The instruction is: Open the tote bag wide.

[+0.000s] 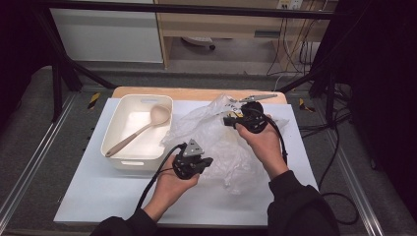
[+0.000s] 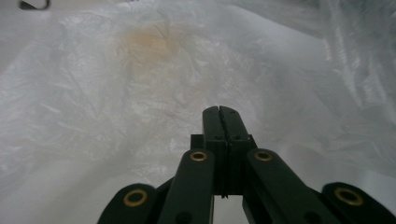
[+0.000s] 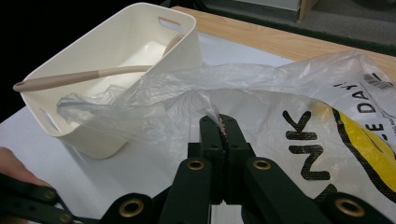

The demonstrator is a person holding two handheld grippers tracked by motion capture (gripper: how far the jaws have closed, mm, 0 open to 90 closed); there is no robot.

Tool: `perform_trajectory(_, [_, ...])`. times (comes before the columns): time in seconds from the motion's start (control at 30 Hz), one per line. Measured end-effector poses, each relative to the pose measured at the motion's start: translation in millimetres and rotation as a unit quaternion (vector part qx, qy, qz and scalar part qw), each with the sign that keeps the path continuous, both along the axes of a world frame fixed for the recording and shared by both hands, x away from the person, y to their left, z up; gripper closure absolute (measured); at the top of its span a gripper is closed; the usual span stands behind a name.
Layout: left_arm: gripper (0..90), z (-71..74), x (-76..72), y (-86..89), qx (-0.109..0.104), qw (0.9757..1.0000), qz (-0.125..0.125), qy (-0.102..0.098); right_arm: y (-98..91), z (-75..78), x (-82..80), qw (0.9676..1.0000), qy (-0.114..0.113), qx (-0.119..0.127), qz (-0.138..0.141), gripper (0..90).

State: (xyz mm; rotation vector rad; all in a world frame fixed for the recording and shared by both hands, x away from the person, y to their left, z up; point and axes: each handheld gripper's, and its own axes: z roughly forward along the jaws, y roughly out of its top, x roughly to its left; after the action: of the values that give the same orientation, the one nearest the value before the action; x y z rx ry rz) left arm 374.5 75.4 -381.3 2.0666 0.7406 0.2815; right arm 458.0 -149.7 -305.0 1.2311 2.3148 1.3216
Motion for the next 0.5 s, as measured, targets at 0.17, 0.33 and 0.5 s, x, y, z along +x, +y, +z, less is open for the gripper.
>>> perform_trajectory(0.17, [90.0,16.4,0.6,17.8,-0.001,0.9999,0.009,-0.010,-2.7,-6.5,-0.4,1.0000,0.007,0.001,-0.003,90.0])
perform_trajectory(0.33, [77.3,22.2,4.8,31.6,-0.010,0.9995,0.027,-0.016,-2.7,-12.4,0.8,0.9999,0.011,0.000,-0.003,90.0])
perform_trajectory(0.5, [54.5,30.1,6.7,43.0,-0.019,0.9979,0.058,-0.021,-1.9,-15.0,0.2,0.9999,0.014,0.001,-0.002,90.0])
